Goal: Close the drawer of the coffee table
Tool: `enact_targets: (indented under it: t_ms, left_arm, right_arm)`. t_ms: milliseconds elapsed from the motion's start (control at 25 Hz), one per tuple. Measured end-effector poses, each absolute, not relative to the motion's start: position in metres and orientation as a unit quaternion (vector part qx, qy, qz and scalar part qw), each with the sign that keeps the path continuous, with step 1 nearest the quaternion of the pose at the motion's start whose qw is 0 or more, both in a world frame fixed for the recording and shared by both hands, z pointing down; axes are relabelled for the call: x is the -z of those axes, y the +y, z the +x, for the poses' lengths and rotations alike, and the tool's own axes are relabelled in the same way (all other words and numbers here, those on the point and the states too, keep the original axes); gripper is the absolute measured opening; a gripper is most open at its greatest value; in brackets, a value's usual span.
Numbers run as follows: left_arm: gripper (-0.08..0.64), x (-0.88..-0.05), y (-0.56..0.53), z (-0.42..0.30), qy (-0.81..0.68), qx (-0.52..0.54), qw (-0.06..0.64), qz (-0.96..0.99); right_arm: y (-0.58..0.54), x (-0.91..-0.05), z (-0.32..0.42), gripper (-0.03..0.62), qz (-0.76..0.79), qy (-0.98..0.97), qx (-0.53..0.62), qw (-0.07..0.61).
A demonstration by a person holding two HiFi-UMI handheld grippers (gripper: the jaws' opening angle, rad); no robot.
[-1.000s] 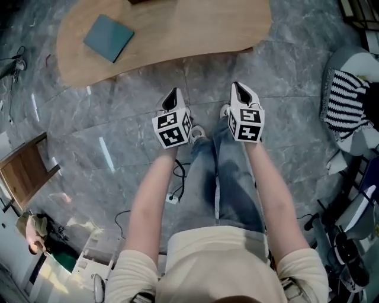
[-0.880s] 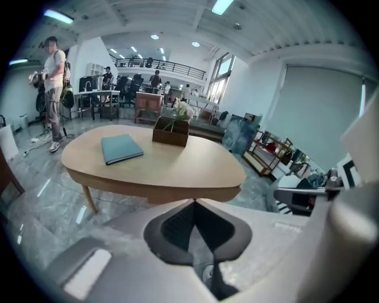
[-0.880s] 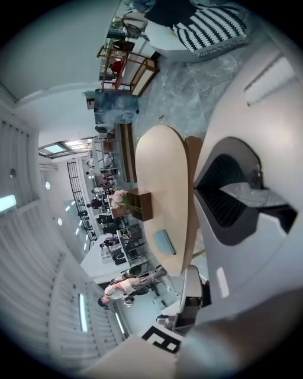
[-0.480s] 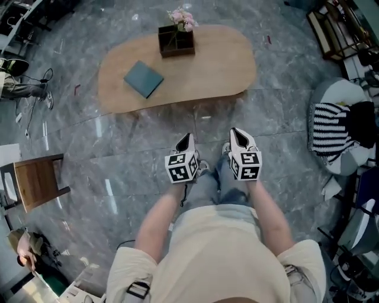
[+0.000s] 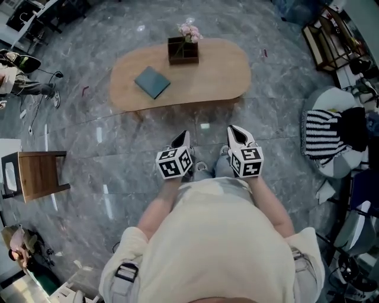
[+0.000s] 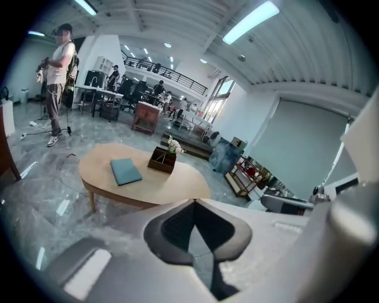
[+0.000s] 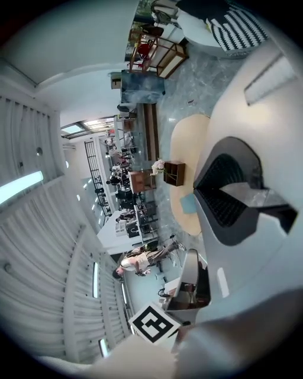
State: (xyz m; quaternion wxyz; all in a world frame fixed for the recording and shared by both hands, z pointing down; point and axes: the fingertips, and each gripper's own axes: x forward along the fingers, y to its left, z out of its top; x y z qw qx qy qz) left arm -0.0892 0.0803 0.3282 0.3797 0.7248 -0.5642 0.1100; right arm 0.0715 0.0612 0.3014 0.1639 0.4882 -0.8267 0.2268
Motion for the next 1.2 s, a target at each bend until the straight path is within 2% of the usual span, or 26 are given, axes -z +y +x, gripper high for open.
enact_targets:
  t_ms: [440,1200]
  left_arm:
    - [0.002,-0.282,0.086,-0.091,-0.539,-0.068,0.368,0.755]
    - [0.002,-0.277,0.087,-0.102,-0.547,-0.058,0.359,0.754]
  right_arm:
    - [0.073,-0.258,0.056,-0.002,0.476,-0.845,-0.201,0.136]
    - [0.077,-0.253,0.038,-0.003,0.446,-0.863,-0.196,0.132]
